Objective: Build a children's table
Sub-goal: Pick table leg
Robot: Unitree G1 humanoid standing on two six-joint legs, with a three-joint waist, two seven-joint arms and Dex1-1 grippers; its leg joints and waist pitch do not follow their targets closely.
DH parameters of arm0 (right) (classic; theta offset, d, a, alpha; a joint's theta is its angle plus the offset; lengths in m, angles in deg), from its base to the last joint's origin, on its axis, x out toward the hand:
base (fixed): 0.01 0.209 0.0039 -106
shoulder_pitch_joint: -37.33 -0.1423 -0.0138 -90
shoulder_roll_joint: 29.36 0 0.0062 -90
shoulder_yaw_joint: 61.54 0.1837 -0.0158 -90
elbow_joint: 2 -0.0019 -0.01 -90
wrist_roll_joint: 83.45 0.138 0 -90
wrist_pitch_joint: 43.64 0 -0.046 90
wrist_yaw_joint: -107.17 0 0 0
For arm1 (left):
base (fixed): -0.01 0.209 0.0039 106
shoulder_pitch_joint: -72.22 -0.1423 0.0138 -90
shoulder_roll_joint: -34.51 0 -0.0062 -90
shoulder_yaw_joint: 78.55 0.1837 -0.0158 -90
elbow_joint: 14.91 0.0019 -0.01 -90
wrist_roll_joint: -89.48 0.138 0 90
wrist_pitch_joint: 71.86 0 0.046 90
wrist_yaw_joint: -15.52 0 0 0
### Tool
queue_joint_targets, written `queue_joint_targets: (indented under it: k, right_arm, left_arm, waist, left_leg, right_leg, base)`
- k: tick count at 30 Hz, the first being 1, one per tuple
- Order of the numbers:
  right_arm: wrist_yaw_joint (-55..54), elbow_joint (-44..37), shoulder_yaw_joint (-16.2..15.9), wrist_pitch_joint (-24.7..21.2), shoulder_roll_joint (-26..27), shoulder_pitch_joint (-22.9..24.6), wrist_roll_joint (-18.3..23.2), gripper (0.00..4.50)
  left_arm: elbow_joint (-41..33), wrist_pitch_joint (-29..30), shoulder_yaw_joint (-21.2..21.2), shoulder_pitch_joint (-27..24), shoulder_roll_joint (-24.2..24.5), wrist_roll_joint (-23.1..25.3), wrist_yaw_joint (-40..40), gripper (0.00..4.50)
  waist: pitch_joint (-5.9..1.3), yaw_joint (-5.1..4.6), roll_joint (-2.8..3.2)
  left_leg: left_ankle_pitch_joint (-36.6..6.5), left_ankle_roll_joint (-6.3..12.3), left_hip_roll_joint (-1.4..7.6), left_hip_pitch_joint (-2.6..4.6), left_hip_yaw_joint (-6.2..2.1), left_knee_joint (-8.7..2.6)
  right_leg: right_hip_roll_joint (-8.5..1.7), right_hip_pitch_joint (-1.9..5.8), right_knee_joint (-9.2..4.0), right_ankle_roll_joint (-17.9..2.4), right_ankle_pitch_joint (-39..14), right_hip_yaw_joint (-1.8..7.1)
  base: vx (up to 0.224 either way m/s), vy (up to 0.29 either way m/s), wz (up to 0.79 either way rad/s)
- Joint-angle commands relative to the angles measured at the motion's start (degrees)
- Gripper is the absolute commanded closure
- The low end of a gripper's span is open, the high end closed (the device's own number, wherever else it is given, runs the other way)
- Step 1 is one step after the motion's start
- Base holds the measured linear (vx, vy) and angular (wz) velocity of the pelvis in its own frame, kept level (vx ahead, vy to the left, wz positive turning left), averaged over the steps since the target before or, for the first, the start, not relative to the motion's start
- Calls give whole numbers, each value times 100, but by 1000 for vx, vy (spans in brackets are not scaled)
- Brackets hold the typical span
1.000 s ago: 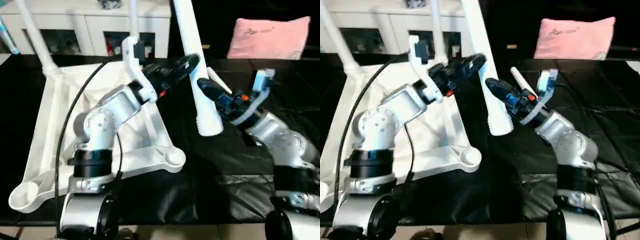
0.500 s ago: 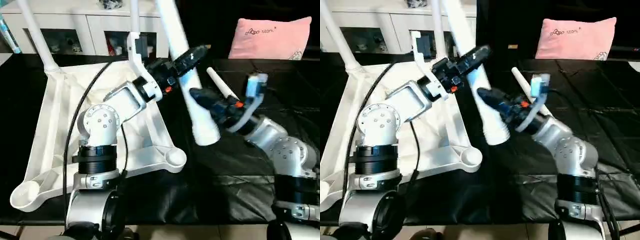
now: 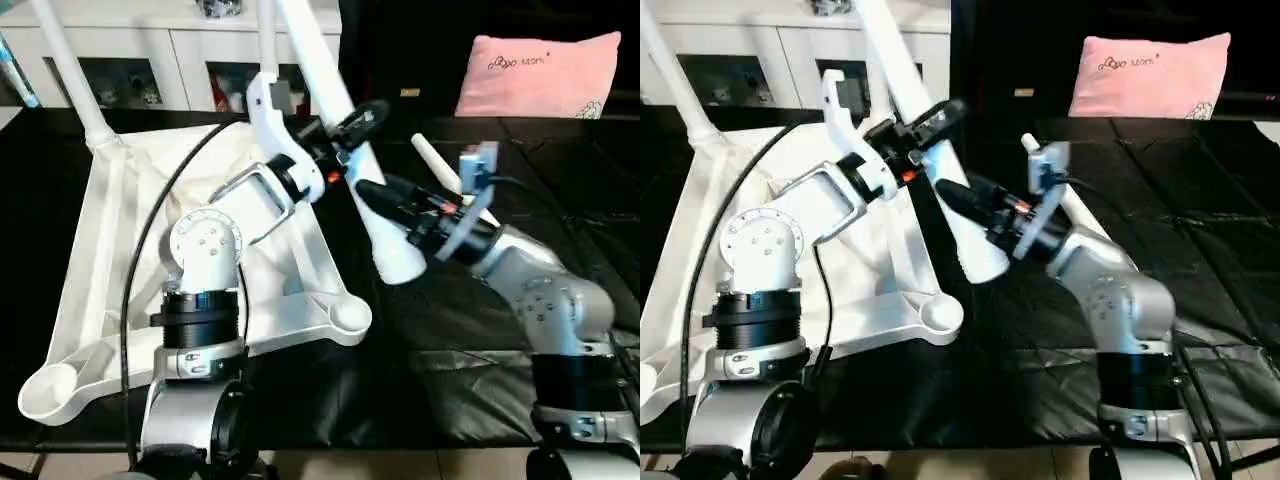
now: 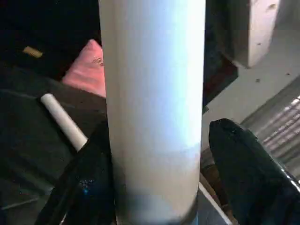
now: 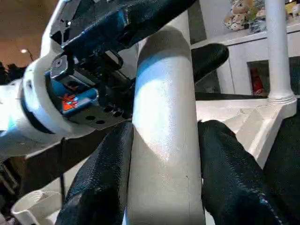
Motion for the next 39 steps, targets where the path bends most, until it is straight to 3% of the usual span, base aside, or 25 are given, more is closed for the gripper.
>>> queue_joint_targets:
  k: [1, 13, 19, 21, 22, 23, 26, 30, 31, 36, 39]
  right_arm:
    - [-126, -77, -100, 127, 3, 20, -185, 270]
    - [-325, -5, -333, 402, 45, 26, -442, 270]
    - [-375, 45, -409, 283, -27, -36, -468, 270]
    - [-373, 70, -403, 217, -34, -59, -446, 270]
    - [-358, 90, -400, 182, -34, -78, -432, 214]
    - [-358, 90, -400, 182, -34, -78, -432, 200]
    - [-389, 120, -392, 140, -39, -103, -417, 180]
    - [-389, 147, -370, 99, -124, -182, -379, 149]
    - [-364, 154, -345, 24, -202, -243, -356, 137]
    - [-75, 150, -446, -257, -595, -409, -400, 95]
    - [450, 173, -635, -691, -1059, -578, -305, 79]
  left_arm:
    - [-53, 88, 50, 194, -69, -57, 154, 175]
    - [-42, 120, 47, 171, -81, -67, 412, 263]
    - [49, -11, 44, 281, 43, 12, 392, 264]
    - [59, -114, 214, 298, 211, 224, 257, 265]
    - [74, -144, 254, 316, 280, 282, 208, 265]
    - [74, -144, 254, 316, 280, 282, 208, 265]
    - [103, -178, 298, 346, 378, 333, 123, 265]
    - [198, -395, 697, 397, 785, 733, -281, 266]
    - [252, -454, 795, 447, 906, 805, -465, 266]
    - [209, -531, 1234, 539, 1286, 978, -1159, 266]
    - [96, -532, 1623, 581, 1553, 1066, -1699, 266]
  waist:
    - [-416, -11, 29]
    - [-432, -25, 46]
    - [-425, -29, 50]
    - [-425, -27, 60]
    - [-430, -23, 65]
    - [-426, -30, 61]
    - [-431, -32, 58]
    - [-435, -40, 73]
    - [-435, -47, 104]
    - [-436, -14, 119]
    - [-441, 0, 93]
  left_leg:
    - [-294, 68, 247, 141, -84, -375]
    - [-192, 136, 254, 156, -86, -382]
    - [-280, 91, 254, 165, -89, -392]
    - [-325, 70, 253, 177, -90, -398]
    - [-291, 63, 256, 177, -90, -396]
    - [-278, 57, 255, 168, -92, -399]
    - [-224, 41, 250, 165, -94, -394]
    - [-235, 18, 250, 175, -93, -399]
    - [-205, -9, 248, 180, -98, -395]
    - [-127, -38, 231, 169, -77, -373]
    - [-27, 62, 220, 158, -71, -357]
  right_leg:
    - [-429, 316, -460, -1299, 957, 232]
    - [-430, 331, -450, -1390, 1334, 222]
    - [-430, 331, -462, -1369, 1200, 223]
    - [-425, 320, -472, -1341, 1117, 222]
    - [-426, 319, -466, -1307, 1113, 226]
    - [-428, 323, -461, -1307, 1134, 227]
    - [-431, 332, -454, -1341, 1267, 223]
    - [-424, 329, -444, -1264, 1200, 223]
    - [-415, 323, -450, -1266, 1258, 218]
    - [-419, 335, -414, -1341, 1410, 226]
    - [-413, 361, -402, -1402, 1521, 224]
  base:
    - [0, 0, 0]
    - [0, 0, 0]
    - [0, 0, 0]
    - [0, 0, 0]
    - [0, 0, 0]
    - [0, 0, 0]
    - [0, 0, 0]
    - [0, 0, 0]
    - [0, 0, 0]
    - [0, 0, 0]
    - [0, 0, 0]
